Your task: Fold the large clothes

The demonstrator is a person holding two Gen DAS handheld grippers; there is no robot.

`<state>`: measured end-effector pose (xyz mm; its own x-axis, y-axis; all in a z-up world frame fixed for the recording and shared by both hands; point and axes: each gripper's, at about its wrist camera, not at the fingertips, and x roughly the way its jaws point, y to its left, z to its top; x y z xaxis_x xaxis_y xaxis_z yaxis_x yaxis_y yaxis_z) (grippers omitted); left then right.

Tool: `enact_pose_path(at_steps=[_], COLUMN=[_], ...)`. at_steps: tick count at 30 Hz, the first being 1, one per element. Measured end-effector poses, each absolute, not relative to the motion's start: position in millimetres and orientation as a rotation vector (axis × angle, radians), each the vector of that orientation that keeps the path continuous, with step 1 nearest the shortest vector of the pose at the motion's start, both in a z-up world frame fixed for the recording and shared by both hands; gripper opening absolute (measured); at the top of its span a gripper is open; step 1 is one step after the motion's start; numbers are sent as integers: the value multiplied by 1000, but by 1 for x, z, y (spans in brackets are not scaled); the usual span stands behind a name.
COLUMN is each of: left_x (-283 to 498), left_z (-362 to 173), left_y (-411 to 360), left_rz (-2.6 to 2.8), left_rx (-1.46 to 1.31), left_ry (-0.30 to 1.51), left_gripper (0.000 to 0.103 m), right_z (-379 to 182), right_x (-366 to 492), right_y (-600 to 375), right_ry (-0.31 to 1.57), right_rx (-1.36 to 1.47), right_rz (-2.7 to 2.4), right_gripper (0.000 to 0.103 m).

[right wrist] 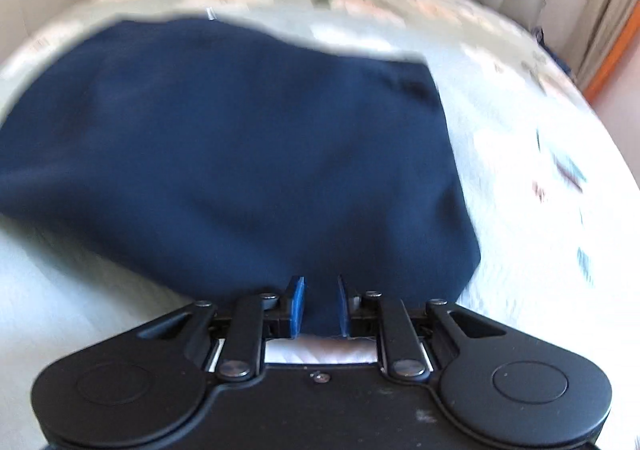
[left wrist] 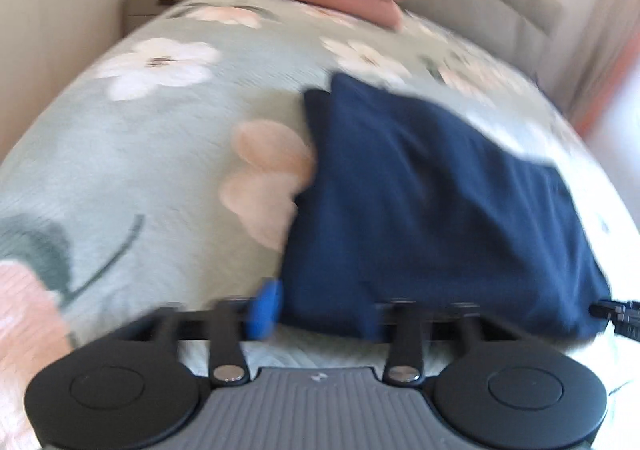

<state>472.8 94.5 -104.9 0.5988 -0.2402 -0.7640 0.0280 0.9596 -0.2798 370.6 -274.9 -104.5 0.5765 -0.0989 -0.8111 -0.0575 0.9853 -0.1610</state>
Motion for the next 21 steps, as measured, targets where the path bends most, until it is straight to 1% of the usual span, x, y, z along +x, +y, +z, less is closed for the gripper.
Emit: enact_pose_path(at_steps=[1,3,5,6,8,9,10,12,13,17,19,21], left_x=[473,475,479,477,479,477,476,478,479,498,508,517], left_z=[-104,-108,-118,-123,-139,-149,-162,-182,-189,-197,-195,-189], left_y=[102,116,125,125,120,121,120,116,112,104,95,83], left_rz=[-136,-132,-172,-189,-199,-195,-194,-188,-182,-203,-210,-216], left_rx=[-306,-449,-602,-653,-756,-829,-899,-997,-1020,-1036,-1004,-958], left_ry=[922,927,968,975,987,994,996,987,959,875,857,847], left_gripper=[89,86,80,78,77,74,69,66,66,69,73,73], right_z=[-96,-81,-73,-72,-75,-79,-83,-92,-96,-103,-105,-106], right_x=[373,376,387,391,394,396,397,399,401,403,397,395], right_y=[-264,-240,-215,-206,-192,-187,-183,-180,-180,-180,-181,-182], right_ry=[921,832,766,752,737,746,753,763,773,791,792,788], right_rx=[-174,-207,-236,-237,-247,-254,-256,-240,-229,-183,-157,-139], right_rz=[7,60,91,111,136,151,161,164,158,139,129,121], right_gripper=[19,19,21,21,21,21,17,11,7,7,7,7])
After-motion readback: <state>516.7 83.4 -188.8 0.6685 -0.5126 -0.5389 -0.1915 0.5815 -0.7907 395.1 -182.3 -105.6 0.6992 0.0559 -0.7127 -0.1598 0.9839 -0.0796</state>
